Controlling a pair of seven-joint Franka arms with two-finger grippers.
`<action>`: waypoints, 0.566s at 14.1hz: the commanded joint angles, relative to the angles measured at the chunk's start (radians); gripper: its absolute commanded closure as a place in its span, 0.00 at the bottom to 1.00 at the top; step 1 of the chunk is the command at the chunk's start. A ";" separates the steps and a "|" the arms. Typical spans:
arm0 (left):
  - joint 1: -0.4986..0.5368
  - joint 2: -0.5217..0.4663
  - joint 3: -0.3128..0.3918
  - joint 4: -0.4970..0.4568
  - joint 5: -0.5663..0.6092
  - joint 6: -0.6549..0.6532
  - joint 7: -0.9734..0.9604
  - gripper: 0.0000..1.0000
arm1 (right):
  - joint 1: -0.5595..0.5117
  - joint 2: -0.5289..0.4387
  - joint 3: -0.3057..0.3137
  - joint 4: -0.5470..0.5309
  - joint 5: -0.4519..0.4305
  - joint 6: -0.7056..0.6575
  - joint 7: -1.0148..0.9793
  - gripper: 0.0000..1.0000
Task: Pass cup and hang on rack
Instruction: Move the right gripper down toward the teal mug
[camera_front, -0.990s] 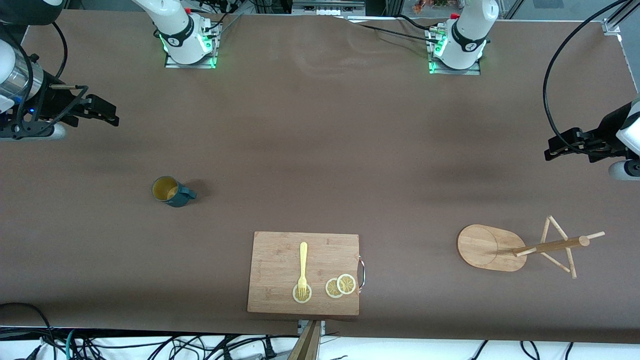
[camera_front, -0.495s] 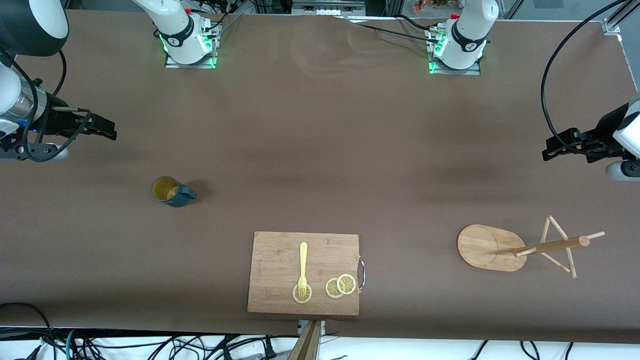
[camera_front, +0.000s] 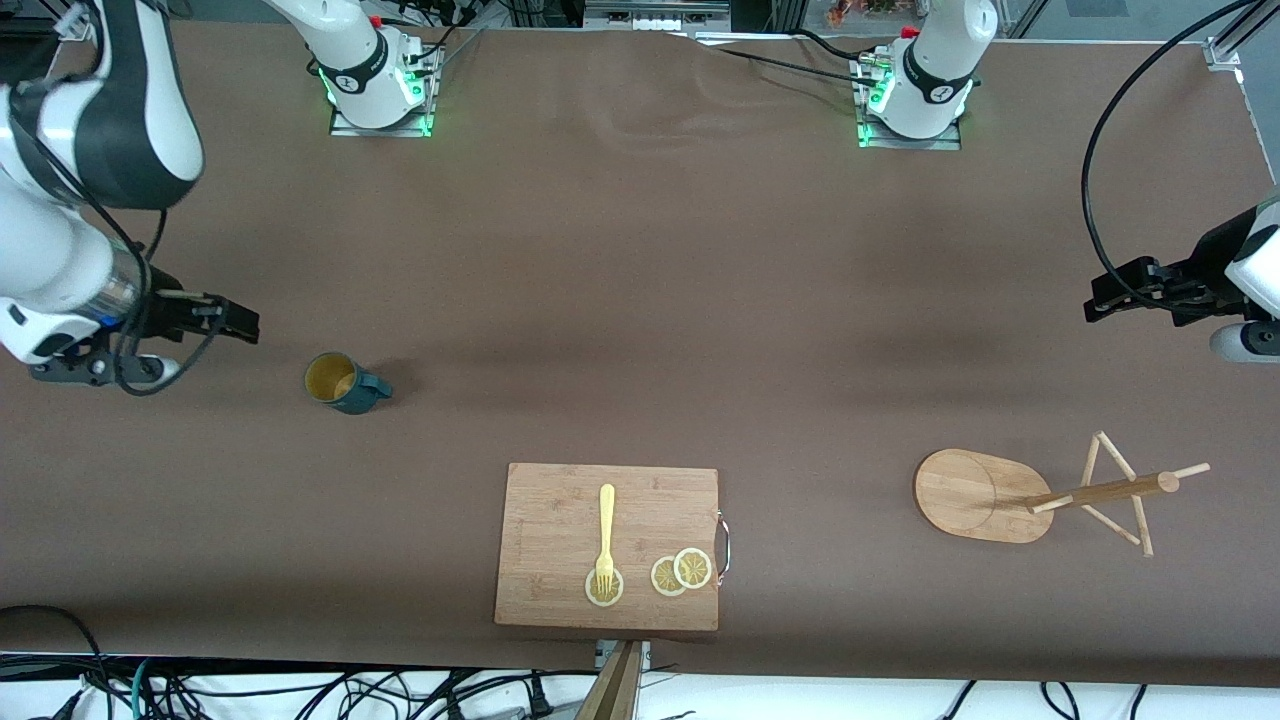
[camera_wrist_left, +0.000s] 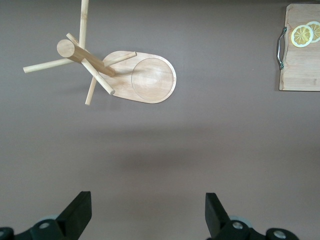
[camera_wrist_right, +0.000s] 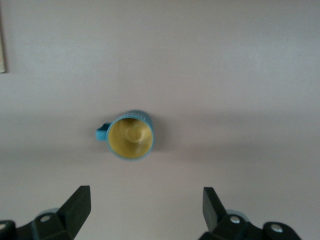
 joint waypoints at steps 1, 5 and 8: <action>-0.004 0.000 0.010 0.016 -0.010 -0.008 0.002 0.00 | -0.006 -0.018 0.004 -0.152 -0.015 0.179 -0.008 0.01; -0.012 -0.043 0.010 -0.021 -0.001 -0.012 0.002 0.00 | -0.006 0.025 0.004 -0.307 -0.015 0.417 -0.008 0.01; -0.010 -0.052 0.010 -0.041 -0.006 -0.021 0.002 0.00 | -0.006 0.077 0.004 -0.436 -0.015 0.707 -0.009 0.01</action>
